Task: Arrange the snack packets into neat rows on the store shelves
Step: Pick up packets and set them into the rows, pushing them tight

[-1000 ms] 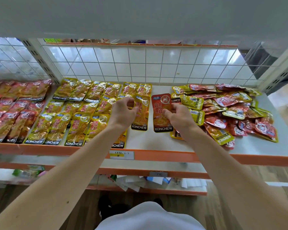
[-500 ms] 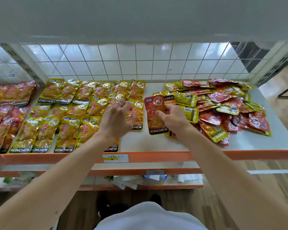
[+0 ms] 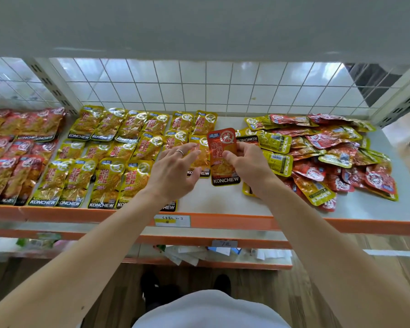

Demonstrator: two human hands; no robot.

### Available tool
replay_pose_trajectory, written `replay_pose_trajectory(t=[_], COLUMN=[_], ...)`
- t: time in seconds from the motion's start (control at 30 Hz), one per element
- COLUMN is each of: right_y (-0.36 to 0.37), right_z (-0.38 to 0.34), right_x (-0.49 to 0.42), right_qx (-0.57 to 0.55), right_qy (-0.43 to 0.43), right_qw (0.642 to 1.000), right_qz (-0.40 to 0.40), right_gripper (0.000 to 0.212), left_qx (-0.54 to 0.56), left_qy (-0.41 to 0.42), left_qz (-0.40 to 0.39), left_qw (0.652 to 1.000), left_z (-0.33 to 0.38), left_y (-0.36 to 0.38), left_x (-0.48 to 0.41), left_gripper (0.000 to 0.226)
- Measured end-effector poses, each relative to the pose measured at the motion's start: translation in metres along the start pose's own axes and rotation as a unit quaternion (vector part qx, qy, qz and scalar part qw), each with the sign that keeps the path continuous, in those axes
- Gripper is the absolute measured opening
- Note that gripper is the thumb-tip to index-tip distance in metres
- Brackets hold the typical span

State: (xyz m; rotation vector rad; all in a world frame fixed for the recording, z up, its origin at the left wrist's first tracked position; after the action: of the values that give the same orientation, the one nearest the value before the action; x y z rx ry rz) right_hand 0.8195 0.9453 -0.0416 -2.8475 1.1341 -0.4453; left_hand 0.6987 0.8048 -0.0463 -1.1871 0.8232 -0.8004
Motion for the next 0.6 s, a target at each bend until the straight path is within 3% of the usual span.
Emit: replay_pose_trajectory(t=[0.3,0.6], right_y=[0.084,0.243], right_z=[-0.028,-0.064], right_x=[0.019,0.063], right_qx=[-0.038,-0.011], right_qy=[-0.017,-0.046], right_qw=[0.997,0.996], right_qz=[-0.057,-0.081], right_gripper=[0.014,0.010], left_qx=[0.021,0.010], left_qy=[-0.088,-0.148], left_qz=[0.098,0.164], left_qw=[0.991,0.975], left_z=[-0.075,-0.214], left_y=[-0.052,-0.107], left_x=[0.062,0.169], left_gripper=[0.050,0.057])
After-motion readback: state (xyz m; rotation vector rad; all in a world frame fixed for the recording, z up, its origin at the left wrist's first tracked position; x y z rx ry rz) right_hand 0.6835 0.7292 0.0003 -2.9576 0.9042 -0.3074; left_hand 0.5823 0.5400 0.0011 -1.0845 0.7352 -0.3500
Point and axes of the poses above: each hand's wrist, its own x-axis away from the middle knuckle, its own y-axis out of the palm, z = x × y, the point moved 5 cm from there along -x, towards the middle knuckle, and after that the axes turned 4 degrees about -x, right-handed, at the moved point
